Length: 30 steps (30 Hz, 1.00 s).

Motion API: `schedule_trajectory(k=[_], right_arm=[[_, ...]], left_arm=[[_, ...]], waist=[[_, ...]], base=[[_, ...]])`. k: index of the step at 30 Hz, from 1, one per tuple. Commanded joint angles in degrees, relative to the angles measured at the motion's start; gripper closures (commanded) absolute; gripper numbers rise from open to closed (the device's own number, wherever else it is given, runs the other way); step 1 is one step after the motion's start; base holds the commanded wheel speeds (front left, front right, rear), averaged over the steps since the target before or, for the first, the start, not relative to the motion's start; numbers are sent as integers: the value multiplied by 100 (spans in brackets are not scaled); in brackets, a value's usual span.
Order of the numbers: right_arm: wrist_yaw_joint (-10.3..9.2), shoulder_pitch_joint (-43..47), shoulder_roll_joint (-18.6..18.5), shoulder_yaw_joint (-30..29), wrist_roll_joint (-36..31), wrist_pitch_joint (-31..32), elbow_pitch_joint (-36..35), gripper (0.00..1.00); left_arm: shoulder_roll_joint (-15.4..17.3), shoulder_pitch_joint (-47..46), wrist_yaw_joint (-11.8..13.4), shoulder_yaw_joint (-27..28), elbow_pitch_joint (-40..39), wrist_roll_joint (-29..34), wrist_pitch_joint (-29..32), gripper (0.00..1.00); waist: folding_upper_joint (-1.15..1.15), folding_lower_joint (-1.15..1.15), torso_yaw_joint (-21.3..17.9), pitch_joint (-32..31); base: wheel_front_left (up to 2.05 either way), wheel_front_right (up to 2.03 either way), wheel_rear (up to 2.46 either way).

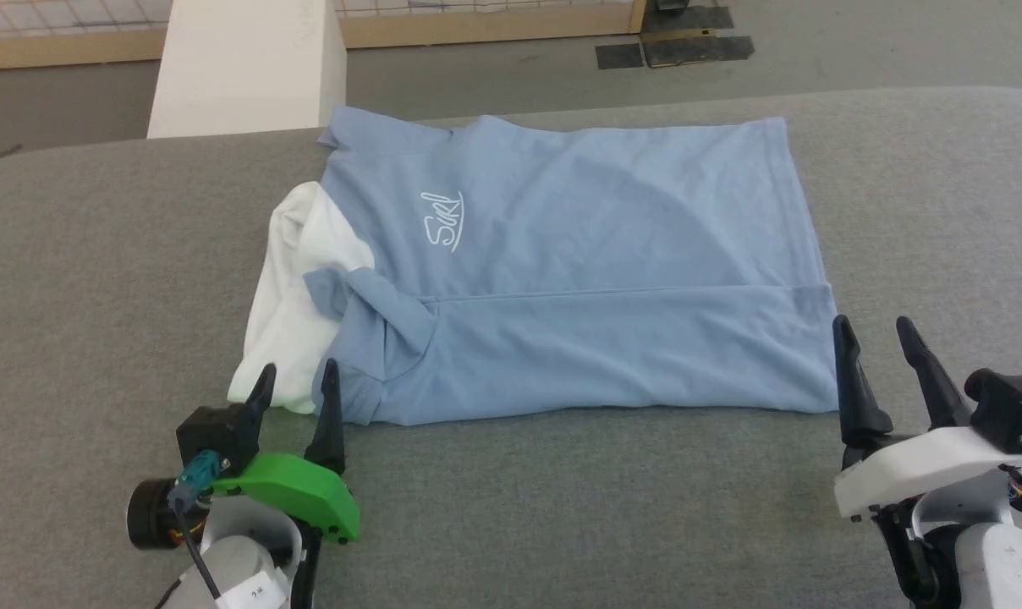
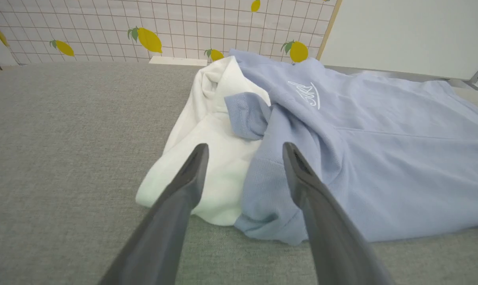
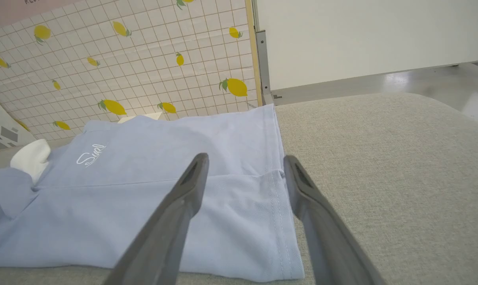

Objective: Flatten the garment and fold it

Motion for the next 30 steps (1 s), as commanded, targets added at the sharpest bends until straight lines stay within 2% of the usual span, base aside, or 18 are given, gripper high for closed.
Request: schedule_trajectory(k=[1,7,13,14,15,16,18,21,27,30], right_arm=[[-9,65,14,28,54,-75,-17,0],[-9,55,24,99,109,-169,67,0],[-9,51,26,200,177,-158,74,0],[-9,49,26,205,189,-150,81,0],[-9,46,26,212,196,-147,86,0],[-9,46,26,223,207,-145,87,0],[-9,55,26,249,222,-124,81,0],[-9,46,26,278,234,-98,80,0],[-9,-70,26,134,153,72,248,0],[-9,-287,27,-41,102,525,619,0]], left_arm=[[-20,78,89,44,82,-74,73,0],[-94,80,497,212,383,-382,810,0],[-91,52,828,128,556,-676,2079,0],[-58,61,866,49,575,-696,2375,7],[-29,66,884,-16,570,-705,2589,65],[1,76,892,-84,540,-729,2825,100],[88,95,877,-235,464,-721,3200,100],[182,100,860,-311,261,-685,3344,100],[203,88,888,-229,-45,-625,3023,100],[193,68,858,-211,-112,-600,2853,100]], waist=[[0,0,-125,-23],[0,0,-349,-9],[0,0,-505,10],[0,0,-523,10],[0,0,-536,10],[0,0,-551,12],[0,0,-567,17],[0,0,-567,29],[0,0,-474,51],[0,0,-395,70]], base=[[0,0,0],[0,0,0],[0,0,0],[0,0,0],[0,0,0],[0,0,0],[0,0,0],[0,0,0],[0,0,0],[0,0,0]])
